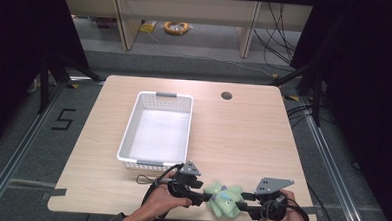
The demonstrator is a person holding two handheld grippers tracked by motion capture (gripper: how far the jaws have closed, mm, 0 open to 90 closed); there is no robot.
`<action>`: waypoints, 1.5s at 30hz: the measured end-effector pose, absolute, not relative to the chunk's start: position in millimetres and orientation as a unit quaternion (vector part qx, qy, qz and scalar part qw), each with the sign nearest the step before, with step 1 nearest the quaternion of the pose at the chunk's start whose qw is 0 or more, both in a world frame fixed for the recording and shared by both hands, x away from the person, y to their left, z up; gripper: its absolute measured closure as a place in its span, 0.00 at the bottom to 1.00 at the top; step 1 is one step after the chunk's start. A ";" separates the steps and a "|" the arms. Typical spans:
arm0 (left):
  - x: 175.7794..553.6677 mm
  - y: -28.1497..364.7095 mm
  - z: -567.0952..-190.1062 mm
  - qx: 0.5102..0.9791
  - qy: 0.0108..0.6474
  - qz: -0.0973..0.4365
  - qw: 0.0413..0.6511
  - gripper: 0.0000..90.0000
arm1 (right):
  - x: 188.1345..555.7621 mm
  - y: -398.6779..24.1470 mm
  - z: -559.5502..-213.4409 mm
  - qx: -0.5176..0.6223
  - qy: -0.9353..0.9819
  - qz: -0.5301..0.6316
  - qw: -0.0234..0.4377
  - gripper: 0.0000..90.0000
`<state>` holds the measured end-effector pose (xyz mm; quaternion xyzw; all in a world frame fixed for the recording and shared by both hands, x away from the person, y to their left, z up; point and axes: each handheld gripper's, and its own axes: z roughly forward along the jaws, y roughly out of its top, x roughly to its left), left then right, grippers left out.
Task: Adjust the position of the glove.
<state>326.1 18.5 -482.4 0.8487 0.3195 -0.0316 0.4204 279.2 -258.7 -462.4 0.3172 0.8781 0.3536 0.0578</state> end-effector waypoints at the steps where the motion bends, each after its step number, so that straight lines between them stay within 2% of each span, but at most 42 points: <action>1: 326.4 18.0 -482.3 0.848 0.320 -0.031 0.420 0.51 | 278.3 -260.4 -462.4 0.311 0.883 0.346 0.058 0.68; 7: 331.3 13.2 -485.5 0.849 0.314 -0.037 0.424 0.53 | 275.3 -259.2 -469.9 0.325 0.887 0.321 0.071 0.68; 9: 330.1 11.6 -486.1 0.852 0.317 -0.037 0.415 0.55 | 276.2 -259.2 -471.6 0.320 0.892 0.313 0.062 0.70; 12: 328.3 7.5 -490.0 0.852 0.316 -0.054 0.415 0.58 | 277.5 -259.2 -473.9 0.321 0.894 0.306 0.059 0.80; 14: 328.1 7.1 -491.2 0.853 0.316 -0.038 0.414 0.63 | 277.7 -258.0 -475.8 0.322 0.892 0.312 0.058 0.89; 16: 328.0 7.9 -492.3 0.852 0.320 -0.032 0.414 0.72 | 278.4 -257.5 -476.1 0.316 0.894 0.311 0.067 0.93; 20: 326.6 9.6 -493.4 0.848 0.320 -0.034 0.420 0.88 | 280.0 -258.7 -473.5 0.313 0.894 0.313 0.075 0.95; 23: 325.8 11.7 -491.0 0.850 0.316 -0.025 0.420 0.94 | 278.3 -258.1 -468.1 0.320 0.887 0.325 0.069 0.96; 32: 309.6 18.0 -475.9 0.838 0.311 -0.037 0.447 0.96 | 282.4 -264.8 -454.1 0.321 0.875 0.355 0.069 0.96; 37: 292.3 16.1 -473.0 0.828 0.306 -0.049 0.467 0.95 | 298.7 -272.7 -437.0 0.308 0.880 0.354 0.078 0.97; 45: 293.6 10.2 -483.2 0.828 0.317 -0.059 0.459 0.95 | 323.2 -267.5 -444.9 0.315 0.888 0.332 0.049 0.97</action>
